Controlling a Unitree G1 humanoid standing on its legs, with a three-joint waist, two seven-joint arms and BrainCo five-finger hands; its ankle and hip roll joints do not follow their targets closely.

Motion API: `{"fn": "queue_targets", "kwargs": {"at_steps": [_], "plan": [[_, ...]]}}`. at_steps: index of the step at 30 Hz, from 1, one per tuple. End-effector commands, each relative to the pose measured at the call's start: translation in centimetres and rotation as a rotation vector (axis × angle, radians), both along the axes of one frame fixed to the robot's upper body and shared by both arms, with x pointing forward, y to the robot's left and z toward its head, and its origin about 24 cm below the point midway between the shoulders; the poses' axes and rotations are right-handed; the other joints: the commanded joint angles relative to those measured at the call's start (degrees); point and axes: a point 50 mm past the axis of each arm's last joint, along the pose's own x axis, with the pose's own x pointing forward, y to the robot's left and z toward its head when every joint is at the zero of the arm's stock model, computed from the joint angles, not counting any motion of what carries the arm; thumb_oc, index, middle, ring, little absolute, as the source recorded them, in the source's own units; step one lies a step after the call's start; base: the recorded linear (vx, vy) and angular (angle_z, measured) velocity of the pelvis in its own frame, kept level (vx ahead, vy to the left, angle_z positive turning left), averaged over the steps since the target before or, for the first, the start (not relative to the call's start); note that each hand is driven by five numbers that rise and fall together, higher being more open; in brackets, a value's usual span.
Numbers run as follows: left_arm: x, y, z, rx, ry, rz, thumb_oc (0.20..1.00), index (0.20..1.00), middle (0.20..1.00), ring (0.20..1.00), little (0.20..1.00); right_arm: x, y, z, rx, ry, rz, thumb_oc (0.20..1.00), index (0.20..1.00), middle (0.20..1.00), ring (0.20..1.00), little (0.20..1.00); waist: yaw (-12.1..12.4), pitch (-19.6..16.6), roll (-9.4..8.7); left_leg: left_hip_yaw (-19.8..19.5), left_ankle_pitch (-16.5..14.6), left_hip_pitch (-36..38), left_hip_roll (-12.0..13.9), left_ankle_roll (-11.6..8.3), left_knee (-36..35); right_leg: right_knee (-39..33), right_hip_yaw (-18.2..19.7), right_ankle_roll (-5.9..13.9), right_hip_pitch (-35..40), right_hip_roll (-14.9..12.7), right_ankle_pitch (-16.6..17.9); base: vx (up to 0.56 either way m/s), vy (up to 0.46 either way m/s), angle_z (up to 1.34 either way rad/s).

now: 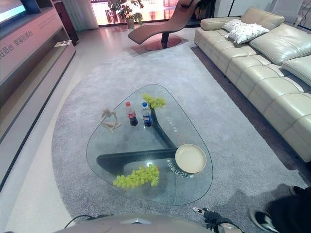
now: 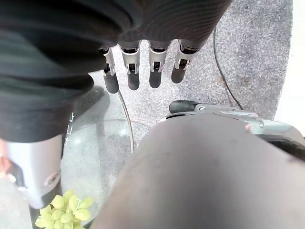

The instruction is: Pick up fruits into the plate

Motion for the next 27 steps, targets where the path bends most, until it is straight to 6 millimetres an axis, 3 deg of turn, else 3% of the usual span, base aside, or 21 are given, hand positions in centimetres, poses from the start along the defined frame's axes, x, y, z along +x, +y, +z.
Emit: {"fn": "queue_targets", "kwargs": {"at_steps": [1,8,19,26,27], "plan": [[2.8,0.1,0.5,0.05,-0.074,-0.096,1.0,1.0,1.0,1.0,1.0,3.0,1.7,0.1,0.045,-0.052,0.011,1.0,1.0,1.0,1.0,1.0,1.3,2.9,-0.65,2.0,-9.3,3.7,-1.3,2.02,0.4,2.3,-0.3,2.75,0.6,-1.9,-3.3,0.0,0.0,0.0],[2.7,0.8,0.6,0.088,-0.07,-0.003,1.0,1.0,1.0,1.0,1.0,3.0,1.6,0.2,0.051,-0.049,0.017,1.0,1.0,1.0,1.0,1.0,1.2,3.1,-0.92,2.1,-9.3,3.7,-1.2,2.04,0.4,2.7,-0.1,2.85,0.4,-1.9,-3.4,0.01,-0.003,0.0],[1.6,1.1,0.3,0.146,-0.041,-0.04,1.0,1.0,1.0,1.0,1.0,2.4,1.7,0.0,0.06,-0.028,0.015,1.0,1.0,1.0,1.0,1.0,1.5,3.4,-1.35,1.8,-9.5,4.0,-1.1,2.16,0.5,3.0,-0.1,2.55,0.6,-1.8,-3.8,0.07,-0.015,0.0],[3.6,1.0,0.8,0.16,-0.138,-0.12,1.0,1.0,1.0,1.0,1.0,3.5,1.3,0.4,0.055,-0.05,0.038,1.0,1.0,1.0,1.0,1.0,1.3,5.2,-1.15,1.6,-9.4,3.0,-1.1,2.33,1.1,3.9,0.9,2.49,-0.8,-1.6,-3.9,0.03,-0.003,-0.01],[4.9,1.1,1.3,0.157,-0.194,-0.117,1.0,1.0,1.0,1.0,1.0,4.2,1.0,0.6,0.049,-0.07,0.046,1.0,1.0,1.0,1.0,1.0,1.2,6.0,-1.04,1.5,-9.3,2.2,-1.0,2.3,1.3,4.3,1.1,2.49,-1.8,-1.6,-3.9,-0.1,-0.004,-0.03]]}}
